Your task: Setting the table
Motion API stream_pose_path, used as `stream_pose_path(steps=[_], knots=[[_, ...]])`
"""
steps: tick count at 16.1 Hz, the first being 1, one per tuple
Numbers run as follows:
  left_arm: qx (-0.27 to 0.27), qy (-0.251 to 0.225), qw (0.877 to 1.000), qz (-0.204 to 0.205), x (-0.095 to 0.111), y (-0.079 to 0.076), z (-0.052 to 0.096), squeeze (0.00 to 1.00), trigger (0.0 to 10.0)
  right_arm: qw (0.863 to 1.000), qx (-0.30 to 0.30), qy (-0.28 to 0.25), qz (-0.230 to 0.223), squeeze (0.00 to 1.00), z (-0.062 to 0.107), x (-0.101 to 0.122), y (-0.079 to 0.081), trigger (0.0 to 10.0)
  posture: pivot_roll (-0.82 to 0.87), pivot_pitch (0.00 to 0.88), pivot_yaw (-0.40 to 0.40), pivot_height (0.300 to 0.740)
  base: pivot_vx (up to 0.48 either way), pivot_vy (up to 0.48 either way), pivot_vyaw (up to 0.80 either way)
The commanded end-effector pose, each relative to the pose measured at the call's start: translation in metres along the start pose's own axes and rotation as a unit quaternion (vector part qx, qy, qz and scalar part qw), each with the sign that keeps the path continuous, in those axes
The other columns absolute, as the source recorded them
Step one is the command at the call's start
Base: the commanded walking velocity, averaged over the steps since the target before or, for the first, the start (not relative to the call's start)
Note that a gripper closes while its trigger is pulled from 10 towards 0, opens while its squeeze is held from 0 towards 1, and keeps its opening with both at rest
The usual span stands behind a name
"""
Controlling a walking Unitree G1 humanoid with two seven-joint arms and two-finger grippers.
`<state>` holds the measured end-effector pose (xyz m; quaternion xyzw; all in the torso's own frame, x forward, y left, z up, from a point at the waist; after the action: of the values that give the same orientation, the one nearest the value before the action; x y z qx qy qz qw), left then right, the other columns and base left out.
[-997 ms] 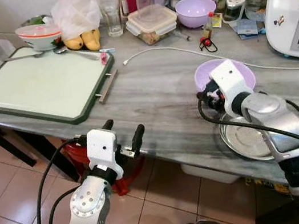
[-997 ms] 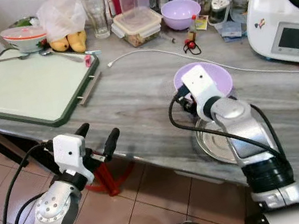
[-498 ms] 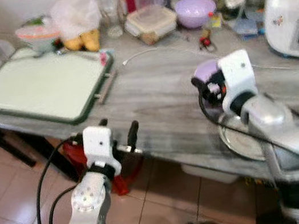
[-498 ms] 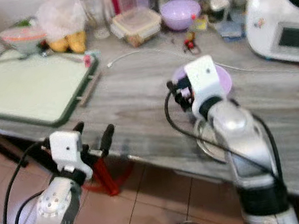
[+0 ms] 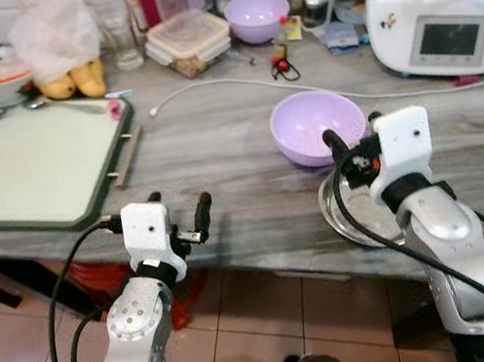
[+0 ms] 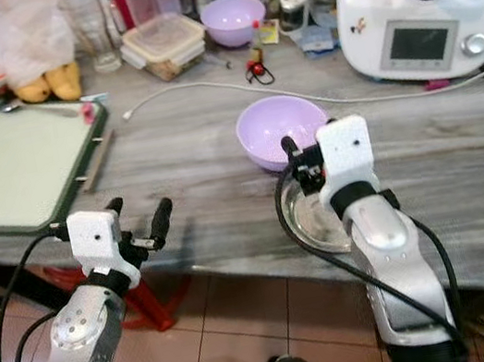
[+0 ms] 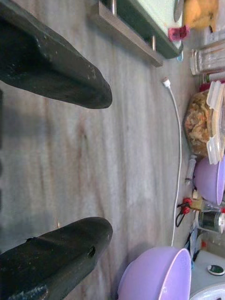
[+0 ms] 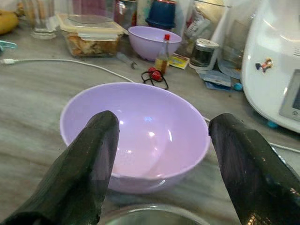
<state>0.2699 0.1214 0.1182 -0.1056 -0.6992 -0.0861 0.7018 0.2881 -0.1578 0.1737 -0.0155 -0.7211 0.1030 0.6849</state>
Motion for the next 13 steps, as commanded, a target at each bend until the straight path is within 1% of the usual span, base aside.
stream_pose_path(steps=[1,3,4,5,8,13], knots=[[0.003,-0.002,1.000,-0.002,0.0031,0.0012,0.0003,0.00,10.0,1.000,-0.006,-0.021,-0.004,0.00,0.0018,0.0063,-0.0007,10.0,-0.01,0.049,0.022,0.740,-0.240,0.000,-0.48],[0.001,-0.003,1.000,-0.004,0.0043,0.0011,-0.0001,0.00,10.0,1.000,-0.006,-0.028,0.003,0.00,0.0035,0.0042,0.0002,10.0,0.00,0.048,0.020,0.740,-0.266,0.000,0.00],[0.001,-0.003,1.000,-0.005,0.0047,0.0013,-0.0002,0.00,10.0,1.000,-0.008,-0.025,-0.006,0.00,0.0036,0.0025,0.0000,10.0,0.00,0.047,0.019,0.740,-0.270,0.000,0.00],[0.002,-0.004,1.000,-0.005,0.0053,0.0029,-0.0008,0.00,10.0,1.000,-0.013,-0.020,-0.015,0.00,0.0032,-0.0003,-0.0013,10.0,0.00,0.045,0.018,0.740,-0.266,0.000,-0.56],[0.002,-0.006,1.000,-0.006,0.0063,0.0030,-0.0019,0.00,10.0,0.999,-0.014,-0.027,-0.012,0.00,0.0006,0.0014,-0.0025,10.0,0.00,0.043,0.017,0.740,-0.294,0.000,-0.80],[-0.002,-0.005,1.000,-0.008,0.0055,0.0025,-0.0031,0.00,10.0,0.999,-0.014,-0.028,-0.011,0.00,-0.0003,-0.0006,-0.0019,10.0,0.00,0.036,0.018,0.740,-0.302,0.000,0.00]])
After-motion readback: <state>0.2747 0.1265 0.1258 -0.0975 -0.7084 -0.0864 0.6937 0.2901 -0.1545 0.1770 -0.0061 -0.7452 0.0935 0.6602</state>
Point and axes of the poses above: a point about 5 cm out from each wrist's last joint towards the gripper, its own z axis pointing back from the gripper into the wrist, its own x axis along the axis of the wrist's last joint, y = z × x, the point moved 2 cm from there along -z, pointing out of the wrist towards the gripper
